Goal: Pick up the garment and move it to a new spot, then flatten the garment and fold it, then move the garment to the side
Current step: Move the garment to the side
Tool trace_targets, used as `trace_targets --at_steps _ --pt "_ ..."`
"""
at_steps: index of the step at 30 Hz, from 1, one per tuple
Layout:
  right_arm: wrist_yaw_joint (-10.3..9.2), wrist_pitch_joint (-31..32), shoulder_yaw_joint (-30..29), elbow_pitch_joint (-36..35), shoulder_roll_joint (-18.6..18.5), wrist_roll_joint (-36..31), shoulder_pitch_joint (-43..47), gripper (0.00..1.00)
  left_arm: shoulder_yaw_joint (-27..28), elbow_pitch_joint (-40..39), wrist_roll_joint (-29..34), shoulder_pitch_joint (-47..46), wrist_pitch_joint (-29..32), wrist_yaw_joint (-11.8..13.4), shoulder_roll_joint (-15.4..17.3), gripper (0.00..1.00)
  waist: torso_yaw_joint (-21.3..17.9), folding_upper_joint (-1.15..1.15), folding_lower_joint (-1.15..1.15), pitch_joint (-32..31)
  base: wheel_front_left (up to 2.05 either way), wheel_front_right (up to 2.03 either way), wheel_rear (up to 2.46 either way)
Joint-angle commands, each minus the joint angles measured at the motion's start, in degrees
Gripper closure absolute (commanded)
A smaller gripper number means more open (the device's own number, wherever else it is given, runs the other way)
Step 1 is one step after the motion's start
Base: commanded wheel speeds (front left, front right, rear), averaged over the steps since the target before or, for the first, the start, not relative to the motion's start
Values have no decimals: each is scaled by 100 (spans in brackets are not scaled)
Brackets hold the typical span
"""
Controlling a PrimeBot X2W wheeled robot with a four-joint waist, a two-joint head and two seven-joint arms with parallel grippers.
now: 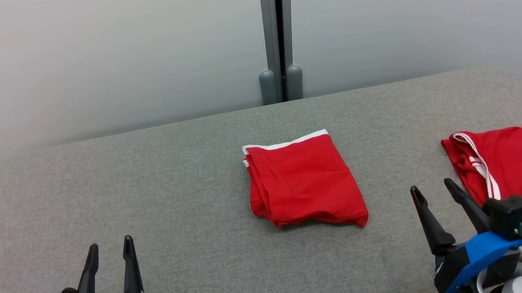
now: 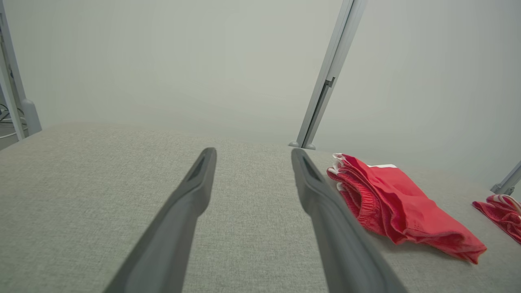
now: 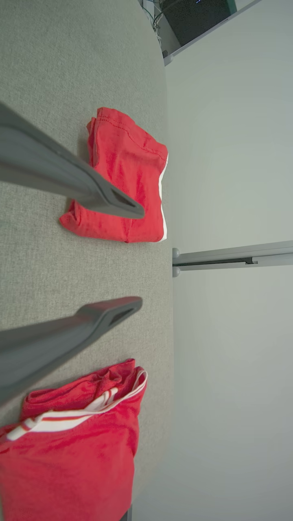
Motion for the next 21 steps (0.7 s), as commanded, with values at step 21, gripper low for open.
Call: trace_targets --at_steps 21 --pt "4 -279 -89 367 129 -19 39 0 -81 -77 -52 -78 102 162 50 0 96 0 0 30 0 0 0"
